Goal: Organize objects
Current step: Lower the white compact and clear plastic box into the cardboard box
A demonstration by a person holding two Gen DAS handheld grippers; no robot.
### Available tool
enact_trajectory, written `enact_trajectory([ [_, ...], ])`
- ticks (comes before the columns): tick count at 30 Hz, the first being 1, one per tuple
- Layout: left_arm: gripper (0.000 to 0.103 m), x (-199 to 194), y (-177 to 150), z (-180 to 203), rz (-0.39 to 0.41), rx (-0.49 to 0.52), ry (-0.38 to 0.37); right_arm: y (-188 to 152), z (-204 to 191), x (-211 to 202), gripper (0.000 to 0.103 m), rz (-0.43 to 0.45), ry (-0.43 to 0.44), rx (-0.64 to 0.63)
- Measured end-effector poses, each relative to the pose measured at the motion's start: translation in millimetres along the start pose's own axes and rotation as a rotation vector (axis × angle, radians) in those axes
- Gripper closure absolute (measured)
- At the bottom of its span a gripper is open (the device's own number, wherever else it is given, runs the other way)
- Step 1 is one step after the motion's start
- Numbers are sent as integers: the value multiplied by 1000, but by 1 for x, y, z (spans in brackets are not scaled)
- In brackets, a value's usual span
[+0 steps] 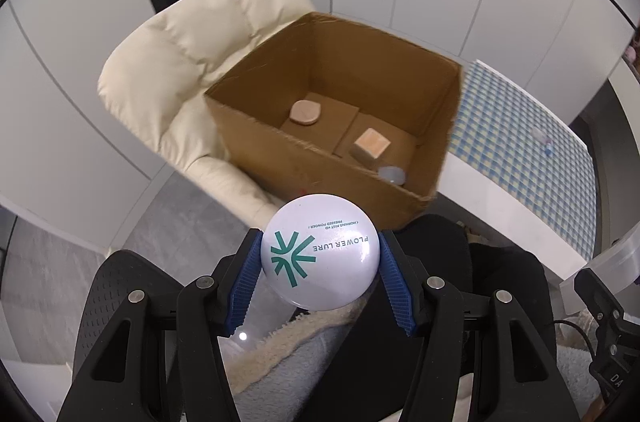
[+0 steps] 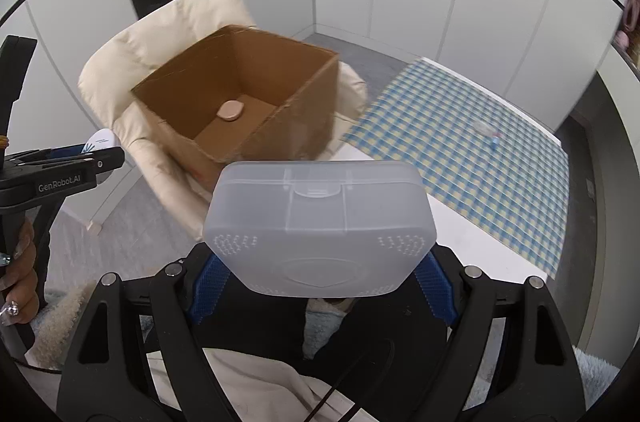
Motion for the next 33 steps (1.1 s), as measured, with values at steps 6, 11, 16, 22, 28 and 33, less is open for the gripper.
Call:
enact_trajectory([
  [6, 45, 6, -1, -19, -16, -32, 20, 8, -23, 11, 19, -12, 32, -51],
  [11, 45, 7, 3, -19, -19, -34, 22, 11, -31, 15, 19, -15, 42, -68],
  [16, 45, 11, 8, -10, -22, -22, 8, 13, -33, 18, 19, -17, 40, -67],
  [22, 45, 16, 15, -3, -21, -2, 3, 17, -34, 25, 19, -20, 39, -62],
  [28, 45, 22, 31, 7, -22, 15, -30, 24, -33, 33, 19, -19, 58, -61],
  [33, 45, 24, 47, 10, -3, 29, -19, 38, -35, 43, 19, -12, 57, -70],
])
Point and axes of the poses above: each gripper's, at about its wrist camera, not at the fingertips, and x roughly the way its jaws point, z to its right, y to its top, the point moved 10 cm from there along x, roughly the way its jaws point, and after that the axes turned 2 degrees about -x, right-handed, at the moved point
